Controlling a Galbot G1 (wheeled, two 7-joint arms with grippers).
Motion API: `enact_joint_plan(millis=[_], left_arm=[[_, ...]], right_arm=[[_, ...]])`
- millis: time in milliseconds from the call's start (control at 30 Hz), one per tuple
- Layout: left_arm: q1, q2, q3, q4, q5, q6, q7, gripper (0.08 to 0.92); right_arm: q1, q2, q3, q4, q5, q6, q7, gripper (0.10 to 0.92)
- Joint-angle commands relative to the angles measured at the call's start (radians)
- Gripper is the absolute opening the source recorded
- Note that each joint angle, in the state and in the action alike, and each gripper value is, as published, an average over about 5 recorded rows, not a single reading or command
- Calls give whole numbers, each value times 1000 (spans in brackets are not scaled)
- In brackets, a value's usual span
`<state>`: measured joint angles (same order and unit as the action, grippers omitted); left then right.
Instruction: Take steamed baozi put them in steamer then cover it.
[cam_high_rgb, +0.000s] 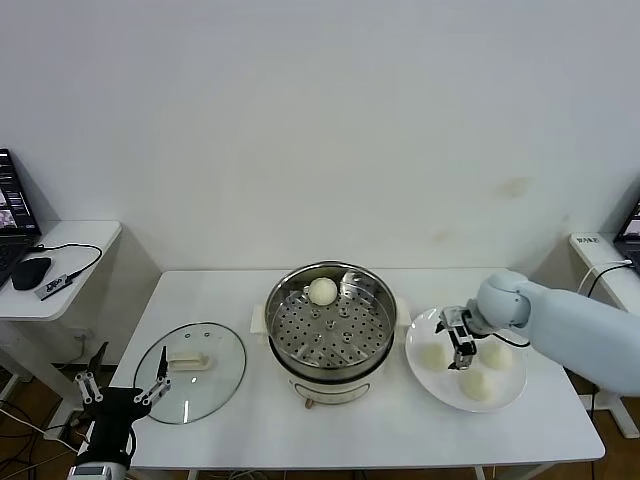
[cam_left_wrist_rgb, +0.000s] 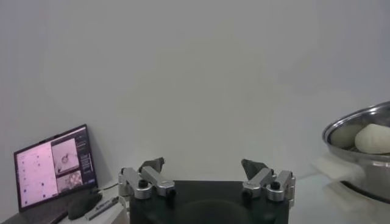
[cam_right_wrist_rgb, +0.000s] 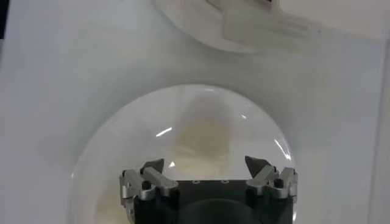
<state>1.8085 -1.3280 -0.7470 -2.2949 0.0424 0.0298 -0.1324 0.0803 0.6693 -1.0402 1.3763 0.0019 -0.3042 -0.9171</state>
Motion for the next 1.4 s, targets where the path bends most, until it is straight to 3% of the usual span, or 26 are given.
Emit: enact_joint_plan(millis=[33,233,633,1067,1400], left_arm=[[-5,-1,1,6,0,0,0,823],[-6,0,1,8,0,0,-1,823],[-2,0,2,0,0,0,-1,823],[2,9,15,-18,1,3,1,823],[11,10,27,-37,1,3,4,823]], right_arm=[[-83,82,51,-100,-33,-2,7,806],[-95,93,60,-114,-44,-10,11,752],[14,41,65,-74,-7,-5,-51,501],[399,-99,-118,64,159,-15,-134,508],[726,28,-265,132,356,-73,-107,509]])
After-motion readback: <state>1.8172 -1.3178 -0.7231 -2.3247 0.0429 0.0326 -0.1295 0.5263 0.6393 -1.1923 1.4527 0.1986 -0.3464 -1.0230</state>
